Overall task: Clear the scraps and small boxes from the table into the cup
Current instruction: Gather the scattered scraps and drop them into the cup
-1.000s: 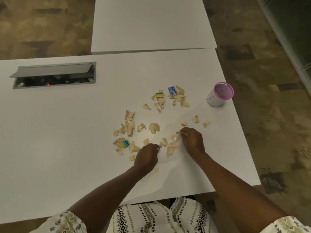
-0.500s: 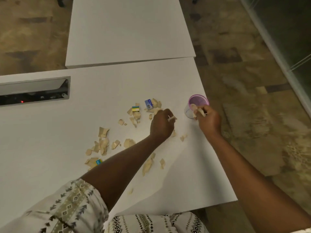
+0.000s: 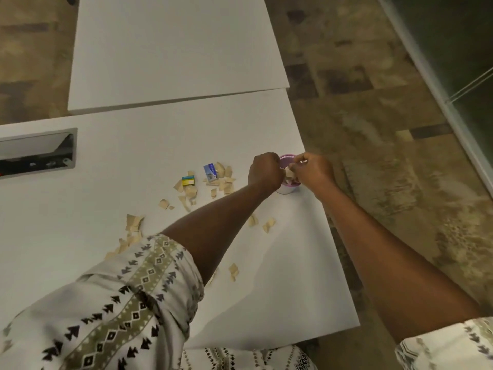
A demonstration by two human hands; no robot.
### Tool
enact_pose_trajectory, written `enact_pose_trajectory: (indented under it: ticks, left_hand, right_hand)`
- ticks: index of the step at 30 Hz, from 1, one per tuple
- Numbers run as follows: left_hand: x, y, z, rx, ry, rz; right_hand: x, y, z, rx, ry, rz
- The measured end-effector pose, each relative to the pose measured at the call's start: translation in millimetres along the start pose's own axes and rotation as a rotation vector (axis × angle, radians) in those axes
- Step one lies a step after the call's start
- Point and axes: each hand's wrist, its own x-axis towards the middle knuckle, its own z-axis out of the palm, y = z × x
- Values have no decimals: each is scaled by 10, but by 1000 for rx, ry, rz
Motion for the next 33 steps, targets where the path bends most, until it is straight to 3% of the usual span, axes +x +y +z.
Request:
enact_pose_trajectory:
  ticks: [5,10,14,19,25,28,33]
  left_hand:
    - [-45,-103,-5,-19,3,28]
    - [-247,-380,-127,-11,32,35]
    - [-590,-814,-255,30,6,5]
    - [-1126,-1489,-441,128,-22,22]
    - [-1800,-2398,-746,348,56,82]
    - [-2064,-2852,-952,419,177,17]
    - [-2350,-3451,-1207,433,292,-283]
  right_hand:
    - [-62,-63,-5,-23,53,11]
    - [-336,-37,84,-23,109,-163]
    - [-774,115,391,-8,9,-264]
    - [-1149,334,808,-191,-171,-198]
    - [-1492,395,1202,-425,-208,-81]
    - [-1670,302,1432,-455,-236,-125]
    - [-2009,49,1850,-479,-337,-307]
